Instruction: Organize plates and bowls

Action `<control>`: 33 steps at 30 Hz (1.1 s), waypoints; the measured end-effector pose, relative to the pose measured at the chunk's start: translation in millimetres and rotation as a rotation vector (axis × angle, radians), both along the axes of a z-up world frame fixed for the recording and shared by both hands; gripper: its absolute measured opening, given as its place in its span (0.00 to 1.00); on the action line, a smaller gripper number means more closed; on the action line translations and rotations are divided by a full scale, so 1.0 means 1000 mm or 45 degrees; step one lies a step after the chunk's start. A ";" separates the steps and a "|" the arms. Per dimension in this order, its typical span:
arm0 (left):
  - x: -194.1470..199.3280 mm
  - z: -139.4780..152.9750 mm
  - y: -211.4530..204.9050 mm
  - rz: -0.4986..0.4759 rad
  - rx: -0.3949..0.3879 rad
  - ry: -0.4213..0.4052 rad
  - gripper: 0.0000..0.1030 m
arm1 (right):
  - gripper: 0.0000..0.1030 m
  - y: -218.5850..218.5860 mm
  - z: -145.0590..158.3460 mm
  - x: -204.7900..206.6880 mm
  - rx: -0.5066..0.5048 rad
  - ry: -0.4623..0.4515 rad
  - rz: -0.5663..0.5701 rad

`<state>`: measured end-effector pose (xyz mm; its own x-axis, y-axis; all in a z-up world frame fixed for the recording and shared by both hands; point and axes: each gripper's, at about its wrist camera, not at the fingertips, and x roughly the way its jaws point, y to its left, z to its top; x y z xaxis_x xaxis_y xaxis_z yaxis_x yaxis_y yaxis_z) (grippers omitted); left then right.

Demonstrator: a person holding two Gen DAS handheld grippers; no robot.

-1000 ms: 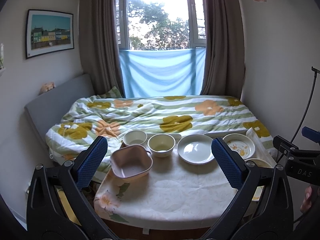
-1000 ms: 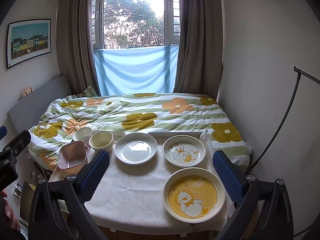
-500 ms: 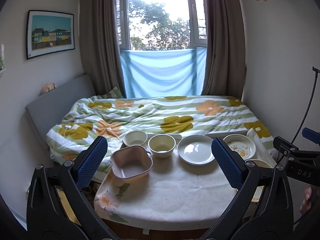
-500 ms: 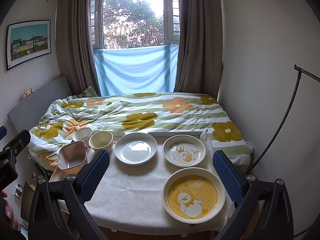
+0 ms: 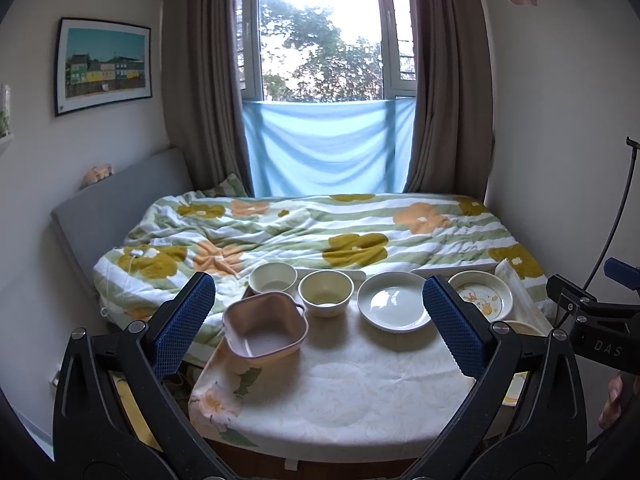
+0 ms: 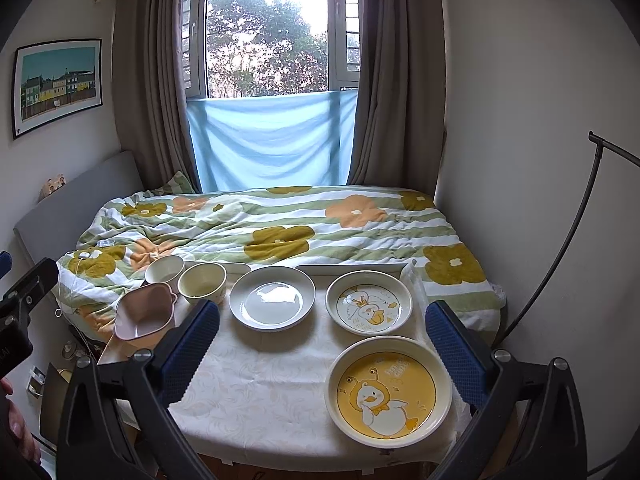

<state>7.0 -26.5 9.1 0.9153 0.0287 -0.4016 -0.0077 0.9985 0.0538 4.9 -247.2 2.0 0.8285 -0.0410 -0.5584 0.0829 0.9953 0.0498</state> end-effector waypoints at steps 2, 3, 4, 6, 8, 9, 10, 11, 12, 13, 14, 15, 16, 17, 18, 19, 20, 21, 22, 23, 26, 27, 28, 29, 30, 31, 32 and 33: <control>0.000 0.000 0.001 -0.001 -0.002 0.000 1.00 | 1.00 0.001 0.000 -0.001 -0.003 0.000 0.001; 0.000 0.000 0.001 0.000 -0.002 0.000 1.00 | 1.00 0.001 0.000 -0.001 -0.003 0.002 0.000; 0.000 0.000 0.000 -0.001 -0.002 0.000 1.00 | 1.00 0.001 0.000 0.000 -0.004 0.003 0.000; 0.000 0.000 0.000 0.000 -0.001 0.000 1.00 | 1.00 0.001 0.001 0.001 -0.006 0.002 -0.001; 0.000 0.000 0.000 0.000 0.000 0.001 1.00 | 1.00 0.001 0.001 0.001 -0.003 0.004 0.000; 0.000 0.000 0.001 0.001 0.000 0.000 1.00 | 1.00 0.001 0.001 0.001 -0.004 0.004 -0.001; 0.000 0.000 0.000 -0.001 -0.002 -0.001 1.00 | 1.00 0.001 0.000 0.001 -0.005 0.003 -0.001; 0.000 0.000 0.001 -0.002 -0.003 -0.001 1.00 | 1.00 0.000 0.000 0.001 -0.003 0.003 -0.001; 0.000 0.000 0.001 -0.002 -0.002 0.000 1.00 | 1.00 0.000 0.001 0.001 -0.004 0.004 -0.002; 0.000 0.000 0.000 -0.001 -0.001 0.000 1.00 | 1.00 0.000 0.000 0.001 -0.005 0.003 -0.001; 0.000 0.000 0.000 -0.001 0.000 0.000 1.00 | 1.00 0.001 0.000 0.001 -0.006 0.004 -0.002; 0.001 0.000 0.001 -0.002 -0.002 0.000 1.00 | 1.00 0.001 0.000 0.002 -0.006 0.004 -0.002; 0.002 0.000 0.002 -0.003 -0.003 0.000 1.00 | 1.00 0.001 0.000 0.002 -0.006 0.004 -0.002; 0.002 0.001 0.003 -0.004 -0.003 -0.001 1.00 | 1.00 0.000 0.000 0.002 -0.007 0.003 -0.002; 0.003 0.001 0.004 -0.004 -0.004 -0.001 1.00 | 1.00 0.001 0.000 0.002 -0.009 0.002 -0.002; 0.004 0.001 0.004 -0.005 -0.004 -0.001 1.00 | 1.00 0.000 0.000 0.002 -0.005 0.003 0.000; 0.004 0.002 0.005 -0.006 -0.004 -0.001 1.00 | 1.00 0.000 0.000 0.002 -0.004 0.004 0.001; 0.003 0.001 0.003 -0.004 -0.003 -0.002 1.00 | 1.00 0.000 0.000 0.002 -0.005 0.003 0.001; 0.005 0.002 0.004 -0.005 -0.004 -0.004 1.00 | 1.00 0.001 0.001 0.002 -0.007 0.003 -0.001; 0.006 0.003 0.006 -0.007 -0.005 -0.006 1.00 | 1.00 0.000 0.000 0.002 -0.007 0.002 0.000; 0.012 0.005 0.007 -0.013 -0.002 -0.002 1.00 | 1.00 0.001 -0.001 0.003 -0.007 0.002 -0.002; 0.015 0.006 0.007 -0.019 0.003 0.008 1.00 | 1.00 0.001 -0.001 0.004 -0.004 0.006 -0.004; 0.017 0.005 0.007 -0.028 0.007 0.019 1.00 | 1.00 0.002 -0.001 0.004 0.000 0.011 -0.006; 0.020 0.004 0.007 -0.046 0.009 0.036 1.00 | 1.00 0.001 -0.002 0.006 0.004 0.018 -0.012; 0.025 0.003 0.006 -0.067 0.009 0.054 1.00 | 1.00 0.001 -0.002 0.007 0.007 0.026 -0.021; 0.028 0.000 0.005 -0.087 0.010 0.070 1.00 | 1.00 0.001 -0.004 0.009 0.007 0.035 -0.025; 0.036 -0.005 0.003 -0.121 0.014 0.107 1.00 | 1.00 0.001 -0.008 0.010 0.007 0.048 -0.033; 0.042 -0.011 0.000 -0.153 0.016 0.139 1.00 | 1.00 -0.001 -0.012 0.012 0.009 0.069 -0.048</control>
<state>48.6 -26.3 -1.4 0.8633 -0.0724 -0.4995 0.1182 0.9911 0.0606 16.6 -247.8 -10.1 0.7948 -0.0678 -0.6031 0.1232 0.9911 0.0509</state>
